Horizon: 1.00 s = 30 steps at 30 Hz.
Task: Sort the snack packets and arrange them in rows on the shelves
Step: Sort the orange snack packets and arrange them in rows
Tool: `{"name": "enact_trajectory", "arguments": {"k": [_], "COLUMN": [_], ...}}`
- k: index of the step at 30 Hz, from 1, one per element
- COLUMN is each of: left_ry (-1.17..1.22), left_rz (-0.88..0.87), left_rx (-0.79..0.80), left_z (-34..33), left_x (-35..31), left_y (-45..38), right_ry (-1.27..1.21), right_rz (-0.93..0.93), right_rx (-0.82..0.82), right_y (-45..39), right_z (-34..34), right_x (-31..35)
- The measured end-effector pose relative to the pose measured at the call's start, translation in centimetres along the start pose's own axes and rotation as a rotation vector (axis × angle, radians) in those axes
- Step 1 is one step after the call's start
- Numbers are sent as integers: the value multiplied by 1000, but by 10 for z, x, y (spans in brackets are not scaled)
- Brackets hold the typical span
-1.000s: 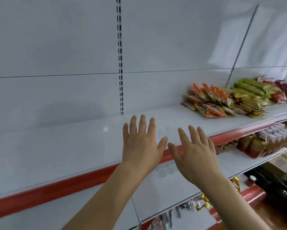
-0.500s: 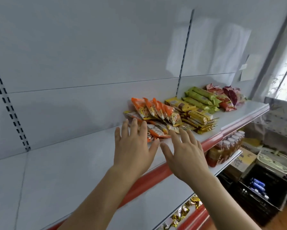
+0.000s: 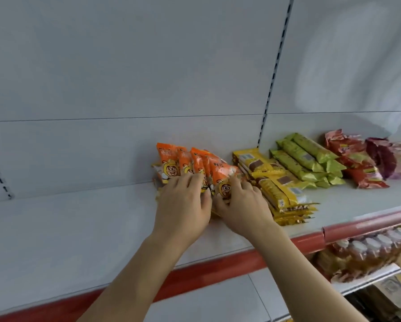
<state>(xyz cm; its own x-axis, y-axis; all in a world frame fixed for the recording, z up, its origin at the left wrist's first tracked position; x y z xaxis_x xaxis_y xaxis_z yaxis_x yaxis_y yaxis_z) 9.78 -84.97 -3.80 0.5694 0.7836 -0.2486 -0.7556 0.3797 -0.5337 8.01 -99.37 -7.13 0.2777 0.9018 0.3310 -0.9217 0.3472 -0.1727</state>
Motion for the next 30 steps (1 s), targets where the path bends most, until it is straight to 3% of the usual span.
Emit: {"name": "enact_trajectory", "arguments": {"k": [3, 9, 13, 16, 19, 21, 24, 30], "left_ry": [-15, 93, 529, 634, 648, 667, 682, 662], "left_rz": [35, 94, 351, 450, 503, 518, 536, 565], "left_rx": [1, -103, -12, -92, -181, -176, -161, -128], "left_z": [-7, 2, -10, -2, 8, 9, 9, 6], "left_x": [1, 0, 12, 31, 57, 65, 72, 78], "left_y": [-5, -13, -21, -25, -25, -23, -19, -15], "right_ry": [-52, -243, -350, -414, -390, -265, -170, -157], "right_rz": [18, 59, 327, 485, 330, 168, 109, 145], "right_rx": [43, -283, -387, -298, -273, -153, -47, -361], "right_y": [-6, 1, 18, 23, 3, -17, -33, -25], "right_z": [-6, 36, 48, 37, 30, 14, -6, 26], "right_x": [-3, -4, 31, 48, 28, 14, 10, 12]}}
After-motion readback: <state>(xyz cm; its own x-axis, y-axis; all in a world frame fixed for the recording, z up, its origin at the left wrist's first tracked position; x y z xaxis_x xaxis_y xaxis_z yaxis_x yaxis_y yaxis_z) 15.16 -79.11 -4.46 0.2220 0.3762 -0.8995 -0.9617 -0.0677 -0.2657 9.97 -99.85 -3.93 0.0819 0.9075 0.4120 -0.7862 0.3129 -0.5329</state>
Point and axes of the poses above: each hand's wrist, its own y-axis away from the middle knuckle, its own z-axis out of the back of the hand, x = y × z, the point moved 10 cm from there along -y, towards the middle knuckle, and after that the axes turned 3 degrees about -y, right-handed, at the moved point
